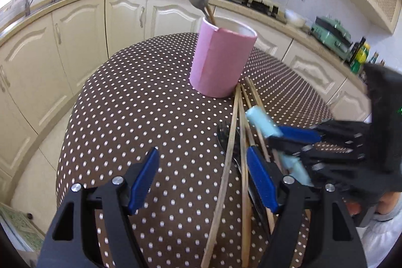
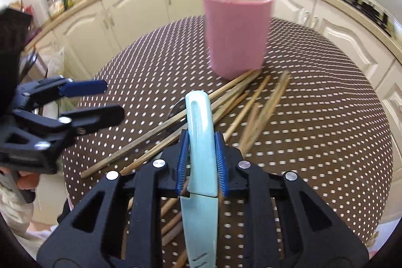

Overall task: Organize utensils
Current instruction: 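Grasp the light-blue knife by its handle with the right gripper, then grasp another chopstick with the left gripper while the right gripper lifts the knife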

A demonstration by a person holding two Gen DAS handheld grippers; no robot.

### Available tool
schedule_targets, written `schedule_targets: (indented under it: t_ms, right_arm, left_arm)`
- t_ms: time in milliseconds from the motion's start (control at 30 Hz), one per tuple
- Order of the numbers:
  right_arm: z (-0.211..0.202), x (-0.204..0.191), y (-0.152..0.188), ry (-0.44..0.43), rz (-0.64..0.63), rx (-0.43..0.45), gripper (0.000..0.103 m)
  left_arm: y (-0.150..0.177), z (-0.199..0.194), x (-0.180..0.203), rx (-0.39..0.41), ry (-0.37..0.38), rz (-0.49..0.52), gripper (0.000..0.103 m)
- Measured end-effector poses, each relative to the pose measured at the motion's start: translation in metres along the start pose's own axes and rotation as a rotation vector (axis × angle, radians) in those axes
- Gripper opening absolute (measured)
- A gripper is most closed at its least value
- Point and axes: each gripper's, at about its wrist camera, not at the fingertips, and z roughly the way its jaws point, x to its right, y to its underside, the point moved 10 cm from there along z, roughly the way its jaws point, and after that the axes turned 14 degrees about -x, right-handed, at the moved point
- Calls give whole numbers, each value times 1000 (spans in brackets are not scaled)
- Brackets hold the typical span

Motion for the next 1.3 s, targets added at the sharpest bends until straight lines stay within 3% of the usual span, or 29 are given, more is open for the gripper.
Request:
schedule_targets:
  t_ms: [133, 233, 467, 933, 1200, 1267, 1300]
  right_arm:
    - [-19, 27, 5, -19, 76, 60, 21]
    - [-24, 43, 8, -39, 133, 80, 21]
    - [-25, 73, 15, -73, 225, 101, 21]
    - [-2, 100, 7, -61, 286, 42, 21]
    - [19, 102, 8, -8, 303, -55, 21]
    - [24, 102, 8, 16, 298, -84, 21]
    - [25, 101, 7, 27, 292, -94, 21]
  left_arm:
    - [-12, 17, 11, -42, -33, 65, 70]
    - [-20, 27, 12, -66, -101, 85, 70]
    - [-41, 53, 28, -134, -148, 168, 55]
    - [-64, 74, 43, -175, -152, 217, 51]
    - [-73, 96, 42, -224, -127, 199, 33]
    - [-78, 97, 41, -222, -122, 187, 13]
    - [-80, 98, 40, -224, -116, 182, 13]
